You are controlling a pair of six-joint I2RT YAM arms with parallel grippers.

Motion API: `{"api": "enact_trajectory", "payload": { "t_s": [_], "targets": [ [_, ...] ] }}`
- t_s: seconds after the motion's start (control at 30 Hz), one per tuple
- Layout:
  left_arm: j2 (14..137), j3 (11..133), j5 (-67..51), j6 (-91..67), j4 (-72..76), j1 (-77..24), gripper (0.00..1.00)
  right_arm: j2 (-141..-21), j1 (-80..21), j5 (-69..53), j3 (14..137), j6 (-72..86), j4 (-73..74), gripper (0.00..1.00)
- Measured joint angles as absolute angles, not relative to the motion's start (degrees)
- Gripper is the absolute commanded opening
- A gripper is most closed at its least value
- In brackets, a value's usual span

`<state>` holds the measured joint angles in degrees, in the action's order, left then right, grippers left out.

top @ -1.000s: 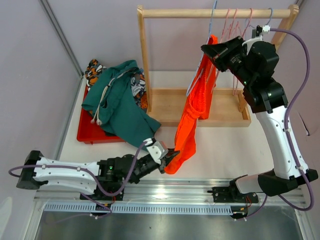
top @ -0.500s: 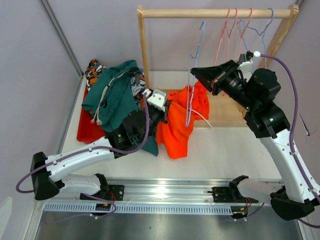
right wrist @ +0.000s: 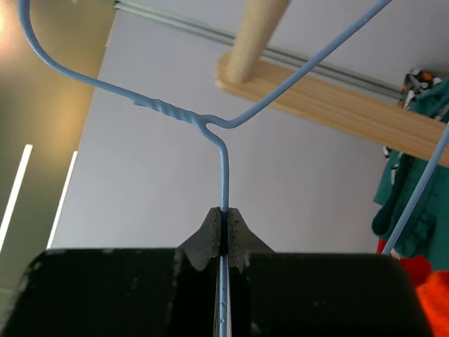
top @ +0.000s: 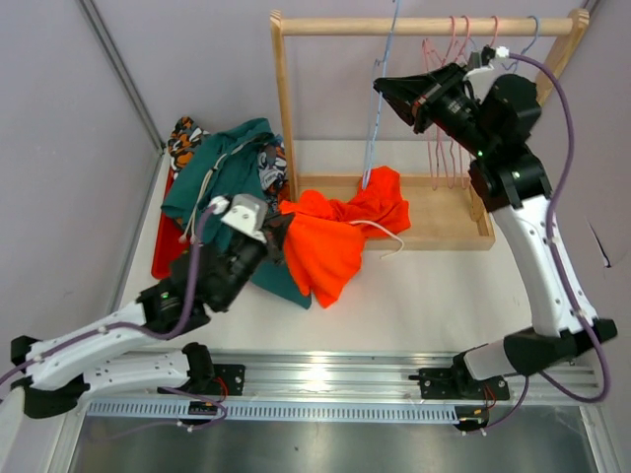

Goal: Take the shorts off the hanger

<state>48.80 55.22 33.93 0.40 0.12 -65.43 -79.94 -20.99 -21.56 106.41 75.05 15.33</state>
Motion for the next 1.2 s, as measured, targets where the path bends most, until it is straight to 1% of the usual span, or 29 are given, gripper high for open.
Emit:
{"api": "enact_trajectory", "payload": {
  "t_s": [0.07,0.13,0.3,0.43,0.53,0.57,0.6,0.67,0.7,0.73,0.83,0.97,1.2],
  "targets": [
    [45.21,56.58,35.90,0.49,-3.88,-66.43,0.00,-84.03,-19.46,-22.50,107.79,75.07,15.18,0.00],
    [43.48,60.45,37.89,1.23,-8.40,-67.18,0.00,-87.37,-18.35,-23.09,108.49,75.11,15.00,0.00],
    [44.69,73.19,42.63,6.22,-15.09,-67.72,0.00,-93.01,-16.69,-24.80,108.53,74.96,14.70,0.00],
    [46.74,79.33,47.53,14.11,-13.93,-67.64,0.00,-91.90,-16.62,-25.15,105.01,75.00,11.99,0.00],
    [50.33,83.92,48.95,18.94,-13.85,-64.38,0.00,-88.79,-16.49,-24.99,99.79,74.96,8.60,0.00],
    [52.23,86.30,48.93,19.88,-14.57,-62.72,0.00,-87.64,-16.40,-24.93,98.28,74.94,7.86,0.07],
    [54.11,88.88,48.82,20.64,-15.29,-60.69,0.00,-86.08,-16.16,-24.91,96.33,74.83,7.05,0.31],
    [56.82,92.77,48.47,21.56,-15.55,-57.93,0.00,-82.76,-15.81,-25.30,92.55,74.46,6.42,0.66],
    [58.15,94.19,47.64,21.78,-15.77,-56.03,0.00,-81.06,-15.84,-25.74,90.63,74.00,6.68,0.81],
    [59.27,95.57,47.00,21.98,-16.47,-54.17,0.00,-79.64,-15.90,-26.09,89.12,73.23,6.98,0.99],
    [62.87,100.92,43.70,21.39,-19.18,-47.24,0.00,-75.72,-16.03,-26.96,85.17,70.48,8.08,0.99],
    [69.65,111.83,38.02,18.81,-23.31,-35.68,0.00,-71.11,-15.55,-27.81,79.79,67.92,9.63,0.99],
    [82.32,129.75,29.98,13.50,-28.14,-20.91,0.00,-64.01,-13.47,-28.08,72.20,64.27,13.39,0.99]
  ]
}}
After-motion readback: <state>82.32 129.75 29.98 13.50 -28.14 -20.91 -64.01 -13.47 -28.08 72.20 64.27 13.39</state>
